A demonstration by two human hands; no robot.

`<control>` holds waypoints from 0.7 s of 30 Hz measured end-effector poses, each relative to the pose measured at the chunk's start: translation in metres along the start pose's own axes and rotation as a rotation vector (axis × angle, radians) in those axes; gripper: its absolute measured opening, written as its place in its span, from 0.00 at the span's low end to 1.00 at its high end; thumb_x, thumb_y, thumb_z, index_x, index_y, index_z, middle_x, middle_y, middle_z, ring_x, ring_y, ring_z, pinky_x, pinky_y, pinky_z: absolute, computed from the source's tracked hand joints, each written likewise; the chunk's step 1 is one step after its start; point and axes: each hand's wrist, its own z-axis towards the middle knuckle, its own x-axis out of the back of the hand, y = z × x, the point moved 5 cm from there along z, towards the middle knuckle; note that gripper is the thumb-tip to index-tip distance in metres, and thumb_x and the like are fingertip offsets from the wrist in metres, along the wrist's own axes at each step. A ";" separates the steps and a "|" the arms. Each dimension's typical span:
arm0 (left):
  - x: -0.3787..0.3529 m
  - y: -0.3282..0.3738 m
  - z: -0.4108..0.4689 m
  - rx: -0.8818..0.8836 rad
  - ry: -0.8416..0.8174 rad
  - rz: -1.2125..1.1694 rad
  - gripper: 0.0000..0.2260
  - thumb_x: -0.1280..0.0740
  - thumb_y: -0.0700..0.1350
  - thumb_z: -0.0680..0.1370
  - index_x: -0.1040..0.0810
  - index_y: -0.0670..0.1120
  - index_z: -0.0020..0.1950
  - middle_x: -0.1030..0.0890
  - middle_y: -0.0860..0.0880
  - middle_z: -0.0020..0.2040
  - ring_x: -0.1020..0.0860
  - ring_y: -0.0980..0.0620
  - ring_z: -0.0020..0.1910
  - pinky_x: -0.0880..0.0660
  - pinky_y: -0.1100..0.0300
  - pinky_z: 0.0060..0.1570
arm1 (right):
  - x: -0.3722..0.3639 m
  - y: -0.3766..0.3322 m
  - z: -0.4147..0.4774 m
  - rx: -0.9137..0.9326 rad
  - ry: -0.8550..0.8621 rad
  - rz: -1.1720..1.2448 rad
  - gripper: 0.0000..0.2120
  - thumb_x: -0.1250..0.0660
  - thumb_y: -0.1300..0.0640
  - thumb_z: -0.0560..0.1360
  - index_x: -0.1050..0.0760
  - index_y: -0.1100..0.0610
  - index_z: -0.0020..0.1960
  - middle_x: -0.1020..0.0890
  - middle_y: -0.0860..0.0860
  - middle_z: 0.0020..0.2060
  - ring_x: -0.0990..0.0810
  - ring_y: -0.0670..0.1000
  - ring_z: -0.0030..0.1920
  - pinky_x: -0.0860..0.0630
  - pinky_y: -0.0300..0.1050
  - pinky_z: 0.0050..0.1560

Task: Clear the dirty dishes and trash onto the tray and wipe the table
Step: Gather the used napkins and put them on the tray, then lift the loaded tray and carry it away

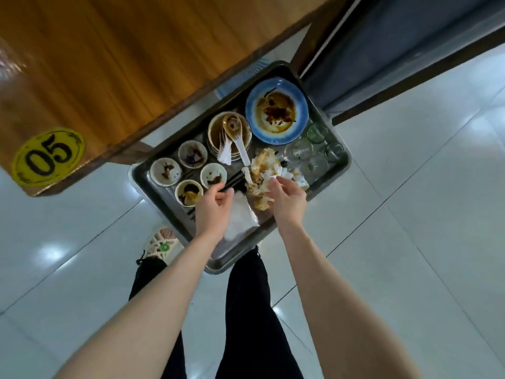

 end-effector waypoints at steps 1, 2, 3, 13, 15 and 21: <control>-0.005 0.000 -0.005 0.019 0.049 -0.028 0.17 0.37 0.51 0.80 0.26 0.46 0.67 0.24 0.56 0.47 0.26 0.62 0.44 0.33 0.71 0.37 | 0.003 -0.002 0.004 0.019 -0.036 -0.034 0.13 0.32 0.52 0.77 0.21 0.57 0.59 0.17 0.53 0.49 0.17 0.52 0.47 0.20 0.54 0.54; -0.008 -0.002 -0.008 0.035 0.087 -0.046 0.17 0.37 0.52 0.80 0.26 0.47 0.67 0.25 0.57 0.46 0.27 0.64 0.43 0.33 0.71 0.36 | 0.004 -0.003 0.005 0.039 -0.067 -0.064 0.13 0.33 0.52 0.77 0.20 0.57 0.58 0.16 0.51 0.46 0.16 0.51 0.45 0.20 0.54 0.52; -0.012 -0.003 -0.014 0.057 0.138 -0.087 0.17 0.37 0.52 0.80 0.25 0.47 0.66 0.25 0.58 0.46 0.27 0.66 0.42 0.34 0.71 0.36 | 0.007 -0.006 0.007 0.068 -0.104 -0.111 0.12 0.33 0.52 0.77 0.20 0.56 0.56 0.16 0.50 0.43 0.16 0.51 0.43 0.19 0.53 0.51; -0.021 -0.017 -0.046 0.079 0.339 -0.253 0.18 0.36 0.53 0.79 0.25 0.44 0.65 0.24 0.55 0.48 0.26 0.58 0.46 0.33 0.71 0.41 | 0.025 -0.014 0.022 0.279 -0.232 -0.300 0.07 0.32 0.53 0.76 0.19 0.55 0.50 0.16 0.53 0.39 0.16 0.54 0.41 0.19 0.54 0.48; -0.023 -0.020 -0.052 0.076 0.368 -0.272 0.18 0.36 0.53 0.80 0.25 0.44 0.65 0.23 0.52 0.50 0.25 0.55 0.49 0.32 0.67 0.44 | 0.029 -0.017 0.024 0.315 -0.255 -0.314 0.09 0.32 0.52 0.77 0.20 0.56 0.51 0.16 0.52 0.38 0.16 0.51 0.38 0.18 0.51 0.45; -0.032 -0.037 -0.073 0.072 0.494 -0.416 0.18 0.35 0.52 0.79 0.24 0.43 0.65 0.19 0.47 0.54 0.21 0.49 0.53 0.25 0.56 0.55 | 0.048 -0.022 0.029 0.419 -0.301 -0.338 0.06 0.32 0.52 0.76 0.21 0.53 0.49 0.16 0.49 0.37 0.17 0.48 0.36 0.17 0.50 0.44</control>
